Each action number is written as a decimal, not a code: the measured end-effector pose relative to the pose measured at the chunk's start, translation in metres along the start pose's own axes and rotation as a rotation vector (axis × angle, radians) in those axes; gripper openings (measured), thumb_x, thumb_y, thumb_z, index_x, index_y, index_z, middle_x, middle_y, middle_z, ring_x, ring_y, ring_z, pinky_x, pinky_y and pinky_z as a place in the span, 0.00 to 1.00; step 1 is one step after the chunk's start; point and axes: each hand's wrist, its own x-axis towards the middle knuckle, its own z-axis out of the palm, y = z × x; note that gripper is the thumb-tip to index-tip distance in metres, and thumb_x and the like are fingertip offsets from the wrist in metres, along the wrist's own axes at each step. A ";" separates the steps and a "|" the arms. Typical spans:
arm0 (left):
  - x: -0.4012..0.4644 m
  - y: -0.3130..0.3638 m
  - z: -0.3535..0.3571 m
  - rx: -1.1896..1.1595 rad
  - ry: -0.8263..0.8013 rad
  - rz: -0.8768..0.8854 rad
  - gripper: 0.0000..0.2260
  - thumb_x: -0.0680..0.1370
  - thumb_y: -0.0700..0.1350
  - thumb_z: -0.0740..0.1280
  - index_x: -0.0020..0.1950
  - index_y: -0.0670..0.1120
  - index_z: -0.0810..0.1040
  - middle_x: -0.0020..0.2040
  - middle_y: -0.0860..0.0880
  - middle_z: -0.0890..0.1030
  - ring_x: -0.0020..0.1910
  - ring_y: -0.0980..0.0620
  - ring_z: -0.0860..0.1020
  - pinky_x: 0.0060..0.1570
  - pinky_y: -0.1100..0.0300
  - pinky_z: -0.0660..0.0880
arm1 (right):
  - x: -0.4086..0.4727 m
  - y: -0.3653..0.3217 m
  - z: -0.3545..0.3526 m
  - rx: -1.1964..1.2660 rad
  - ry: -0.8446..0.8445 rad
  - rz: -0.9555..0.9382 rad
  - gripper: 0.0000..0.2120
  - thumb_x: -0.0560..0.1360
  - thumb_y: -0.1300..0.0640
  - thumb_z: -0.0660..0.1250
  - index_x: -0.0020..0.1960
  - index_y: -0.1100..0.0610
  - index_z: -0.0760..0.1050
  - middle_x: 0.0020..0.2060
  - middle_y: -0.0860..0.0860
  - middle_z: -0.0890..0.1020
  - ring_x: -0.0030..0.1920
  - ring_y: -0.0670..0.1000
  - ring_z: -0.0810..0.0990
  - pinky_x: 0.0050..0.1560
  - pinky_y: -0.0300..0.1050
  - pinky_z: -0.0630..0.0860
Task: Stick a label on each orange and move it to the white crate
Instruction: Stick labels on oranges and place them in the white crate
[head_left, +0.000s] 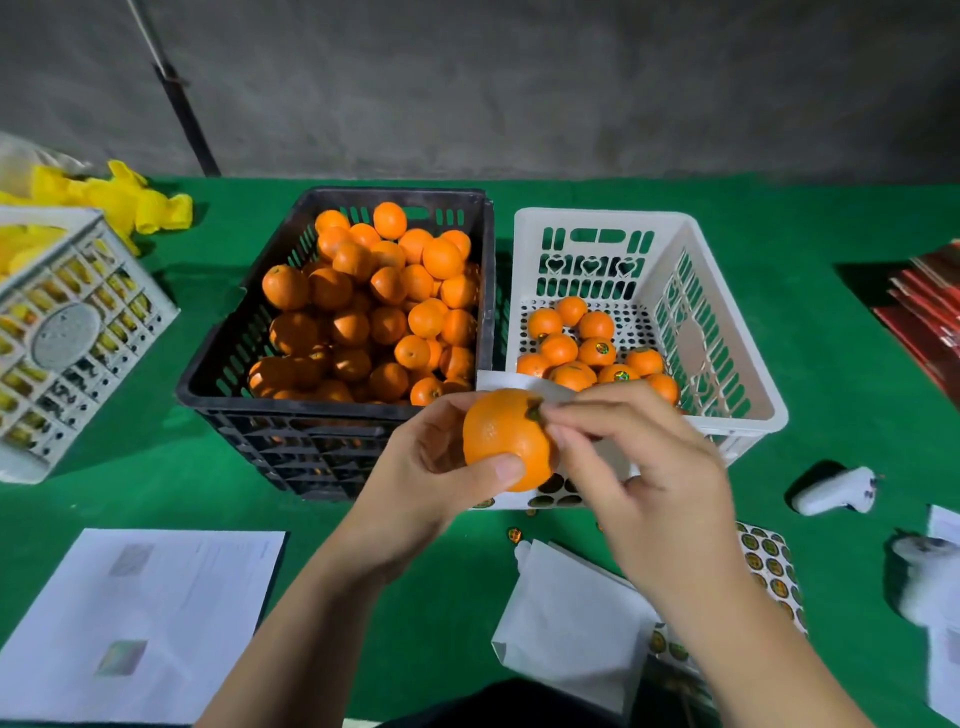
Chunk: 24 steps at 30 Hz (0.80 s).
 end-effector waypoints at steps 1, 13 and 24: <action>0.001 -0.003 0.000 0.012 0.006 -0.011 0.25 0.70 0.52 0.79 0.66 0.51 0.81 0.62 0.47 0.85 0.59 0.47 0.84 0.54 0.50 0.83 | -0.003 0.002 0.003 -0.002 -0.029 0.014 0.08 0.78 0.64 0.73 0.56 0.60 0.85 0.50 0.53 0.82 0.52 0.47 0.81 0.51 0.44 0.77; 0.002 -0.020 0.015 -0.007 0.139 -0.215 0.30 0.67 0.64 0.78 0.64 0.51 0.83 0.57 0.48 0.88 0.57 0.47 0.87 0.61 0.45 0.82 | -0.028 0.029 0.023 -0.304 -0.214 0.051 0.39 0.75 0.35 0.71 0.78 0.57 0.71 0.69 0.52 0.71 0.68 0.54 0.69 0.69 0.43 0.65; 0.012 -0.035 0.011 -0.183 0.204 -0.256 0.11 0.80 0.56 0.73 0.61 0.56 0.86 0.58 0.49 0.88 0.60 0.48 0.85 0.59 0.47 0.80 | 0.005 0.064 0.007 -0.139 -0.140 0.085 0.41 0.69 0.39 0.79 0.75 0.57 0.74 0.62 0.50 0.73 0.64 0.51 0.74 0.65 0.41 0.72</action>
